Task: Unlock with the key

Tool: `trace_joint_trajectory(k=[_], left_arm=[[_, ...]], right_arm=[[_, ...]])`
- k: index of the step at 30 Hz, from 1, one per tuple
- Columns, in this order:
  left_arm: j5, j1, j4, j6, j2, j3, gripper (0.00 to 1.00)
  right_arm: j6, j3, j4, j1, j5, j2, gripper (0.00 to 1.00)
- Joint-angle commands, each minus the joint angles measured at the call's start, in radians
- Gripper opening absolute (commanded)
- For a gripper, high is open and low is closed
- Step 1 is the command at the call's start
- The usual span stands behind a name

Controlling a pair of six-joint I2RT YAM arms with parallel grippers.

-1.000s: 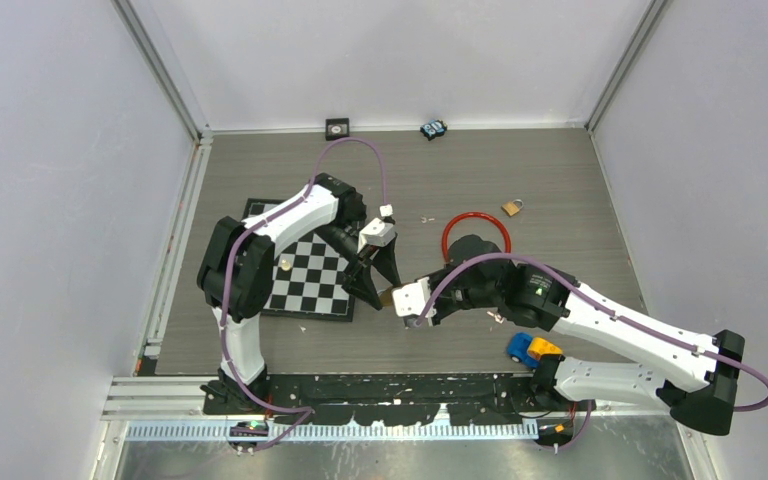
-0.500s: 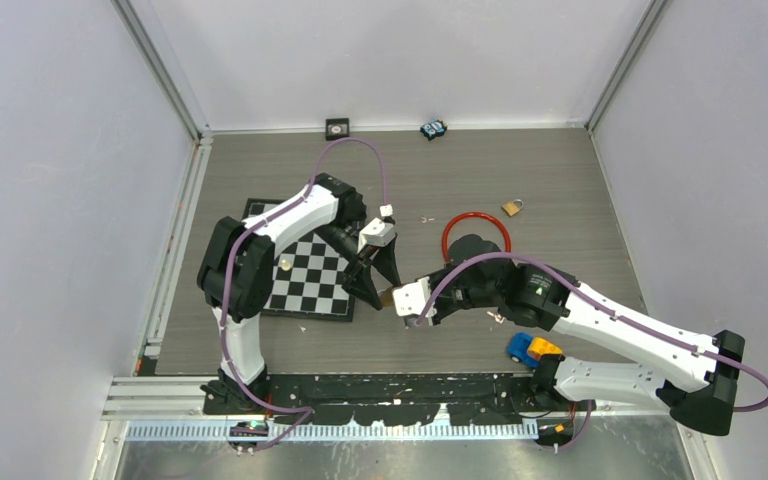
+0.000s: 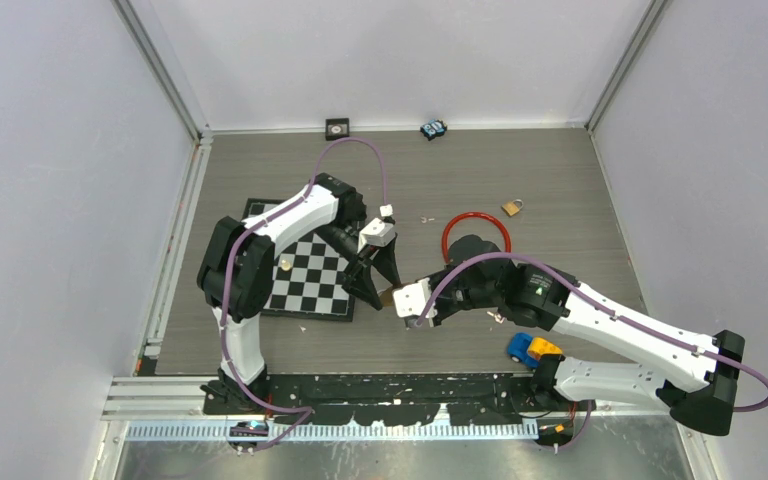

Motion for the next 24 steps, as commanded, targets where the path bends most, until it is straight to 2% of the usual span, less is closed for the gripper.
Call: trace_joint_trajectory(k=[1, 24], left_arm=[[0.092, -0.002, -0.168, 0.002, -0.043, 0.022, 0.0], [0.092, -0.003, -0.169, 0.001, -0.041, 0.021, 0.0]], right_arm=[[0.006, 0.018, 0.028, -0.003, -0.014, -0.004, 0.01], [0.025, 0.046, 0.038, -0.003, -0.004, 0.012, 0.01]])
